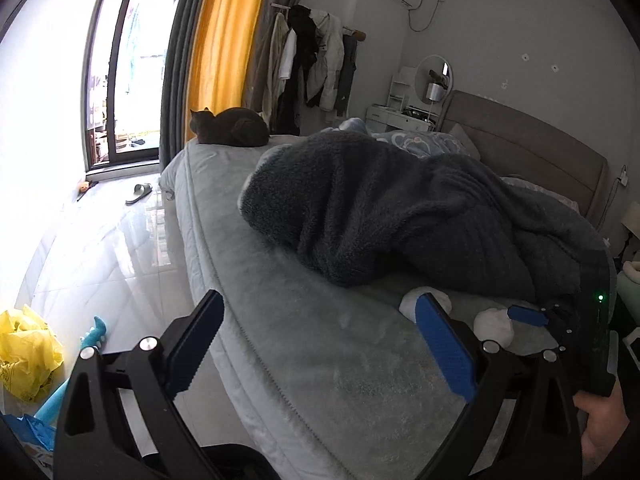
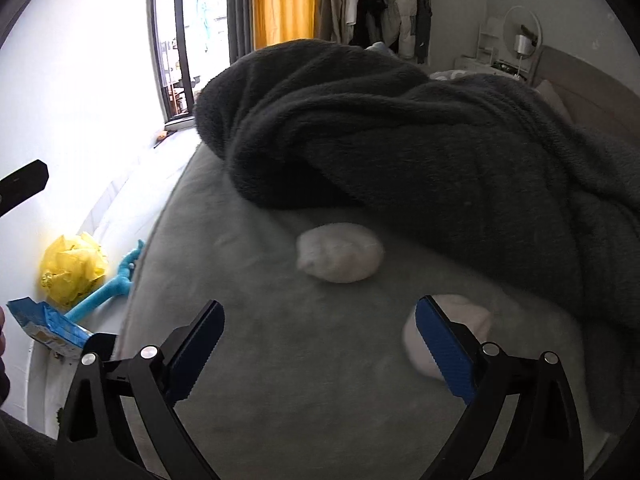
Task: Collect trash
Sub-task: 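Grasp a white tissue ball with the right gripper, then grasp the other white tissue ball with the left gripper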
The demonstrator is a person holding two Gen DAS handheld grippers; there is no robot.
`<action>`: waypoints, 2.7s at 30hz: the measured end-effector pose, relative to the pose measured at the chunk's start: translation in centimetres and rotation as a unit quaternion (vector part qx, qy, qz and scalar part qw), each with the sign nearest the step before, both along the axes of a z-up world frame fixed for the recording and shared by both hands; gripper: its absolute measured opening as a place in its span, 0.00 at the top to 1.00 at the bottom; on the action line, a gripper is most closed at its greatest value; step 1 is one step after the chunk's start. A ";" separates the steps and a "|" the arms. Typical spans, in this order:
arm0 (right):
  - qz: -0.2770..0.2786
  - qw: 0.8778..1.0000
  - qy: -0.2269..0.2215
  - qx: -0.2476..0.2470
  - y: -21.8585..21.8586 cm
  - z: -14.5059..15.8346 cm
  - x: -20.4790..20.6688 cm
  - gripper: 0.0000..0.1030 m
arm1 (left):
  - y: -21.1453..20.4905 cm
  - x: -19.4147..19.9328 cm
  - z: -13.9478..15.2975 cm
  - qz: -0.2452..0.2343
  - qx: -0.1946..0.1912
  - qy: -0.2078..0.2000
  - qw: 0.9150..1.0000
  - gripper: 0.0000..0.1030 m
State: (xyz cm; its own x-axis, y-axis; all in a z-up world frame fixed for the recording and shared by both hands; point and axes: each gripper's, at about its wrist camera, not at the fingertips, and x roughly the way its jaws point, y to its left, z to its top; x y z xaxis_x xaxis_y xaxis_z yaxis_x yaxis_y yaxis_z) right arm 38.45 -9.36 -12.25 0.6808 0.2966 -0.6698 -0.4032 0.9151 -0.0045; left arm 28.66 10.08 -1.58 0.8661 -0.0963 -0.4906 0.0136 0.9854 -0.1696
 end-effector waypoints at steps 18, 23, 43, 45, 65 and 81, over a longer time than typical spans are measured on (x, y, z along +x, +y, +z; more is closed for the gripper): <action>-0.052 0.998 0.031 0.036 -7.8 -3.7 3.6 0.06 | -6.7 5.3 -3.6 -0.054 0.019 0.025 0.998 0.05; -0.051 0.996 0.038 0.067 -8.6 -4.0 4.8 0.06 | -8.1 6.6 -4.6 -0.063 0.010 0.035 0.997 0.05; -0.031 0.995 0.047 0.077 -11.2 -4.5 4.7 0.50 | -12.8 10.9 -8.7 -0.081 -0.013 0.080 0.993 0.05; -0.035 0.995 0.044 0.084 -12.4 -4.2 4.4 0.50 | -13.3 11.2 -9.1 -0.081 -0.010 0.084 0.993 0.05; -0.045 0.993 0.042 0.103 -17.8 -3.6 2.5 0.50 | -15.9 15.1 -11.7 -0.059 -0.022 0.122 0.991 0.11; -0.049 0.993 0.038 0.100 -18.4 -2.6 0.8 0.50 | -17.3 13.6 -9.8 -0.084 -0.005 0.107 0.991 0.45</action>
